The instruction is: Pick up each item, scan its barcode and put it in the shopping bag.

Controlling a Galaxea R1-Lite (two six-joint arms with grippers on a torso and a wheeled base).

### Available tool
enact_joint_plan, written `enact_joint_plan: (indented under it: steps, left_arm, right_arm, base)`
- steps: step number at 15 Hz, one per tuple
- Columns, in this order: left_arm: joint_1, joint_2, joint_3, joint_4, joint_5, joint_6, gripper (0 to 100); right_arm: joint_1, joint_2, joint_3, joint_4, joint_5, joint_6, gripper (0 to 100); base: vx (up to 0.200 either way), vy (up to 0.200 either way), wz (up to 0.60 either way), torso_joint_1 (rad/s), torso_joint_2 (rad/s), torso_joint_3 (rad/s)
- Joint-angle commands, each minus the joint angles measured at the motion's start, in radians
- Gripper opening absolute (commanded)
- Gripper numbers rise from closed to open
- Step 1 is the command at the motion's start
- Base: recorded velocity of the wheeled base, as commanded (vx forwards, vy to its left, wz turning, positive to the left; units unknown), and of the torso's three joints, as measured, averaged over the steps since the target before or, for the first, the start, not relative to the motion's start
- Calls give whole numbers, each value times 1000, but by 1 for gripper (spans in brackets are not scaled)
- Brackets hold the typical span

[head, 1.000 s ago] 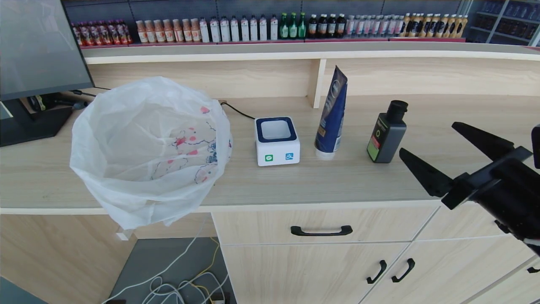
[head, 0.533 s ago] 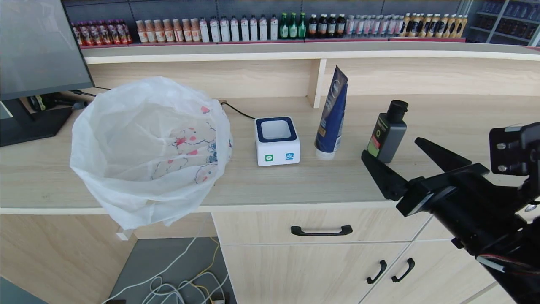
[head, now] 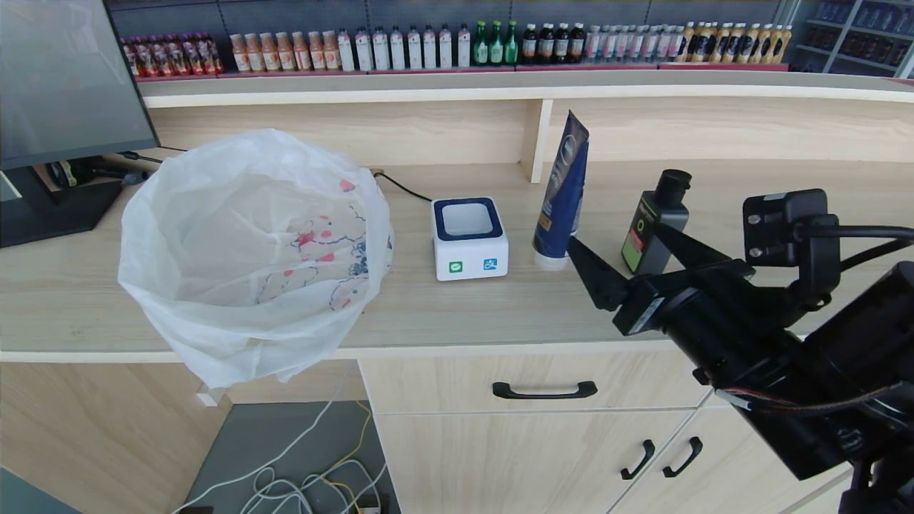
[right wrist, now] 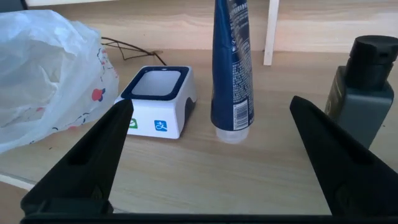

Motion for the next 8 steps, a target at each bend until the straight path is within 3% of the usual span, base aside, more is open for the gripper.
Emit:
enact_joint_plan:
  steps: [1,8]
  left_arm:
    - [0,0,0,0,0,0,100]
    - [-2,0,0,0,0,0,100]
  right_arm:
    - [1,61,-39,-5,7,0,100]
    - [-30,142,-171,11,15,-29,100]
  base:
    - [0,0,0,0,0,0]
    - [0,0,0,0,0,0]
